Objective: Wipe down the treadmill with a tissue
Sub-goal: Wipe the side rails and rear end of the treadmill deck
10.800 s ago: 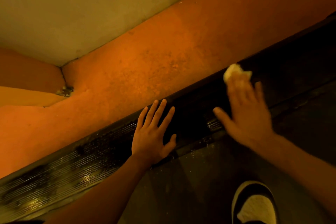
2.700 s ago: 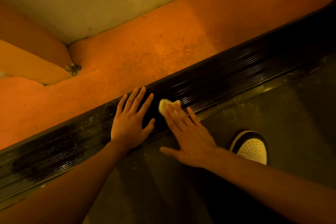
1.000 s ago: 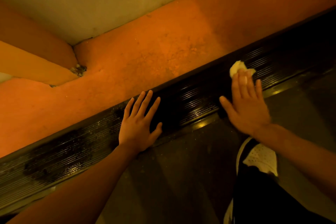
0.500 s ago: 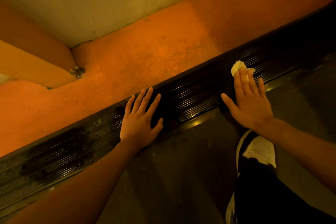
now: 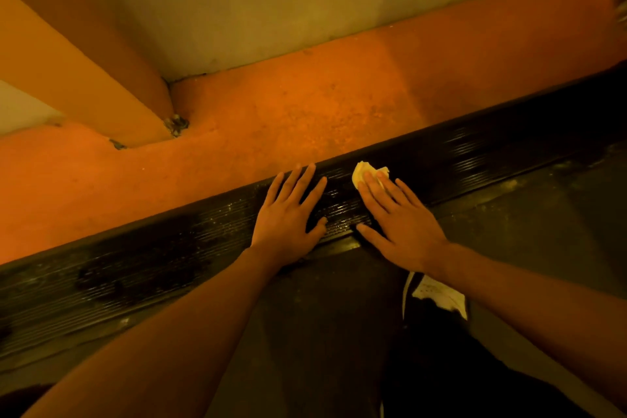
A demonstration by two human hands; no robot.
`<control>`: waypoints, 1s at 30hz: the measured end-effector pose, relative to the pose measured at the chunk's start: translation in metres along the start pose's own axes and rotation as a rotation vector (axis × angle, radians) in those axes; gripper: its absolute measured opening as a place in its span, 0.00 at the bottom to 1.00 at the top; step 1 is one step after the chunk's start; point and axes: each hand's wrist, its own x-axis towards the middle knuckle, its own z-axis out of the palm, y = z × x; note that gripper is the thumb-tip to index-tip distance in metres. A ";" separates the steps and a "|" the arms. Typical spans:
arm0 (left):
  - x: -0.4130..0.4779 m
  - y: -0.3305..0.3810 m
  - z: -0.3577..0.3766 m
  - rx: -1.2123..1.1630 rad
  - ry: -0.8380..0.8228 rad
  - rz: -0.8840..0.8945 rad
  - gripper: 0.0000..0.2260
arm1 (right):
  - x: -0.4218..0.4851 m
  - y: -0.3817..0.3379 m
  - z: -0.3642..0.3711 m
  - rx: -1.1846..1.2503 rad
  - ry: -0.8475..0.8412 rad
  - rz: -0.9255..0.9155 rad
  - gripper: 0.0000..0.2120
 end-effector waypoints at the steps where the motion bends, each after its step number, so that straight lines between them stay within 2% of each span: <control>1: -0.007 -0.004 0.000 0.008 0.016 -0.027 0.33 | 0.002 -0.001 0.002 0.001 0.012 -0.003 0.38; 8: -0.055 -0.023 0.001 0.016 0.085 -0.257 0.32 | 0.028 -0.024 0.006 0.053 0.147 -0.004 0.36; 14: -0.070 -0.058 0.007 0.056 0.045 -0.309 0.33 | 0.035 -0.013 0.017 0.081 0.188 -0.060 0.33; 18: -0.068 -0.055 0.008 0.067 0.016 -0.307 0.33 | 0.035 -0.014 0.020 0.287 0.252 -0.043 0.30; 20: -0.070 -0.053 0.006 0.066 0.025 -0.319 0.33 | 0.034 -0.019 0.022 0.315 0.277 -0.043 0.30; 24: -0.069 -0.052 0.005 0.055 0.033 -0.301 0.33 | 0.028 -0.024 0.023 0.225 0.230 -0.008 0.31; 30: -0.068 -0.054 0.007 0.038 0.014 -0.303 0.33 | 0.023 -0.026 0.012 0.073 0.076 0.047 0.35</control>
